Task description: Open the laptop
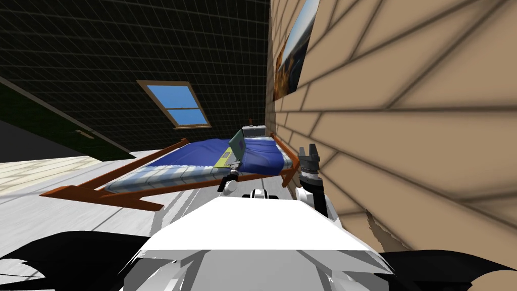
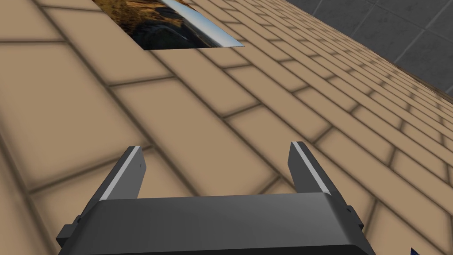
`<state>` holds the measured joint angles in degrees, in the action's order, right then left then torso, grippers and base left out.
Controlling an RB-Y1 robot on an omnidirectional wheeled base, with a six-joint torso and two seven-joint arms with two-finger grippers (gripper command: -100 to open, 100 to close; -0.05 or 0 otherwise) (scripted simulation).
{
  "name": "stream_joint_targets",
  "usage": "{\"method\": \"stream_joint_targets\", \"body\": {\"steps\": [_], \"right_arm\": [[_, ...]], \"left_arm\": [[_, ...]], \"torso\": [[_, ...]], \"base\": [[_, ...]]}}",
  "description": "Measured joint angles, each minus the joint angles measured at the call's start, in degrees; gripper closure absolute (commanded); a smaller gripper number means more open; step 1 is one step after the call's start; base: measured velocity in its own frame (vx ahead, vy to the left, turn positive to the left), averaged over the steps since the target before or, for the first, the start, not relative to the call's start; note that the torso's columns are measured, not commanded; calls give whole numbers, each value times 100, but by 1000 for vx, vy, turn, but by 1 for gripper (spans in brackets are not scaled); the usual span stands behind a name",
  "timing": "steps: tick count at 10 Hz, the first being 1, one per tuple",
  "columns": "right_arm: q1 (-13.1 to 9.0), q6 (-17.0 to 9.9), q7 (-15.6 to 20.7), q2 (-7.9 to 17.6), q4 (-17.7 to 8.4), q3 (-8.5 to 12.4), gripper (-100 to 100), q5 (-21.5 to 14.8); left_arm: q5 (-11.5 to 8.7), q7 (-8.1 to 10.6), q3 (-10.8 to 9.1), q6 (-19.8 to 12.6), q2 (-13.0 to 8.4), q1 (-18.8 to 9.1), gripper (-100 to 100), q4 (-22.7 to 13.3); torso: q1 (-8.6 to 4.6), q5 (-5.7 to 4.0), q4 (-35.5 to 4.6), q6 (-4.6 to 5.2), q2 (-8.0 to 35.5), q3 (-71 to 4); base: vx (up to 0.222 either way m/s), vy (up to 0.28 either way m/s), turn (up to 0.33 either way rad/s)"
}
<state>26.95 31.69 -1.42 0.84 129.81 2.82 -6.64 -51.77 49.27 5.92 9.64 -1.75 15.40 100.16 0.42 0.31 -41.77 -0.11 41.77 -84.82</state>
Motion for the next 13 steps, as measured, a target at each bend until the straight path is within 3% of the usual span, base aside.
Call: {"method": "stream_joint_targets", "body": {"steps": [9, 13], "right_arm": [[0, 0, 0, 0, 0, 0, 0, 0], [1, 0, 0, 0, 0, 0, 0, 0]], "left_arm": [[-723, 690, 364, 895, -227, -313, 100, -721], [-789, 814, 425, 1047, -283, -319, 100, -793]], "torso": [[18, 11, 24, -9, -20, -11], [-15, -10, -6, 8, -1, -4]], "base": [[-16, 36, -43], [-6, 7, -13]]}}
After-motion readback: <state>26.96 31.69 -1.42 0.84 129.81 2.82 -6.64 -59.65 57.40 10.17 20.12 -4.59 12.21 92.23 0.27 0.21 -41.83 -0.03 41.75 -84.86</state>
